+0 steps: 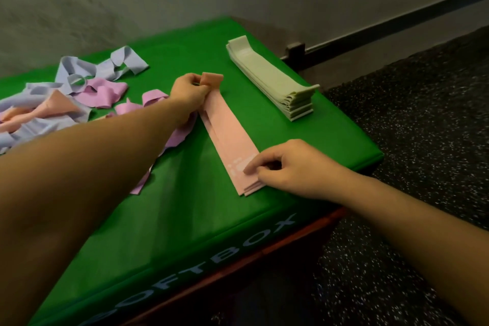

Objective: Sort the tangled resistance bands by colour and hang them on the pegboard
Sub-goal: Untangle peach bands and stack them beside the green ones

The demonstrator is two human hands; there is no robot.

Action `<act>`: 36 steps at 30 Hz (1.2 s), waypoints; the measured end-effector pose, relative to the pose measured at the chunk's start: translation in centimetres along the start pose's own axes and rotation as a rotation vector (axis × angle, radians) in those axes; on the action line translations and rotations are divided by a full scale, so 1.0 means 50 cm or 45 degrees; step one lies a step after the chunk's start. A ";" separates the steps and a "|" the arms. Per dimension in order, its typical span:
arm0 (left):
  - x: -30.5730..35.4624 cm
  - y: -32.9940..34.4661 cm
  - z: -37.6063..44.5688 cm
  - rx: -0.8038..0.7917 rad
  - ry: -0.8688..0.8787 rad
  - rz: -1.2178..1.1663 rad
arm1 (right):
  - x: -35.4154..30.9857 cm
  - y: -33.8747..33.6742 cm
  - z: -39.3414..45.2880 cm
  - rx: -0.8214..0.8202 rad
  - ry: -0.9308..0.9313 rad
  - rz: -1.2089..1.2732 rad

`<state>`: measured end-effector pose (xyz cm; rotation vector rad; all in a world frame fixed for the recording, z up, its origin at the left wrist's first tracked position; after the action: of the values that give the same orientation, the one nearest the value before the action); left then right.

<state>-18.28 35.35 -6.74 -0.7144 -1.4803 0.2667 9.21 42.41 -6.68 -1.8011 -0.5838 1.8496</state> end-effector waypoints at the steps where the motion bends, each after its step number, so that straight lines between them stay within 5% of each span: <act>1: 0.005 -0.002 0.000 0.010 0.038 0.041 | -0.003 0.001 0.001 -0.003 -0.009 -0.022; 14: -0.022 -0.058 -0.006 0.021 0.123 0.220 | -0.025 0.006 -0.002 -0.078 0.019 -0.233; 19: 0.033 -0.126 -0.045 0.134 0.332 0.296 | -0.055 -0.017 0.000 0.032 0.030 -0.367; 24: 0.033 -0.199 -0.116 0.016 0.458 0.388 | -0.103 -0.024 0.019 0.138 0.001 -0.325; 36: -0.194 -0.452 -0.287 0.140 0.485 0.584 | -0.236 0.103 0.147 0.196 -0.205 -0.178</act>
<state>-11.38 8.46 -0.47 -0.9529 -0.9225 0.5259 1.73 31.35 -0.23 -1.4849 -0.5920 1.8991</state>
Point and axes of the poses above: each hand's wrist, its own z-axis towards the middle knuckle, its own y-axis out of the palm, x = y × z, the point moved 7 cm from there along z, towards the middle knuckle, and after that the axes turned 6 degrees about -y, right-handed, at the moved point
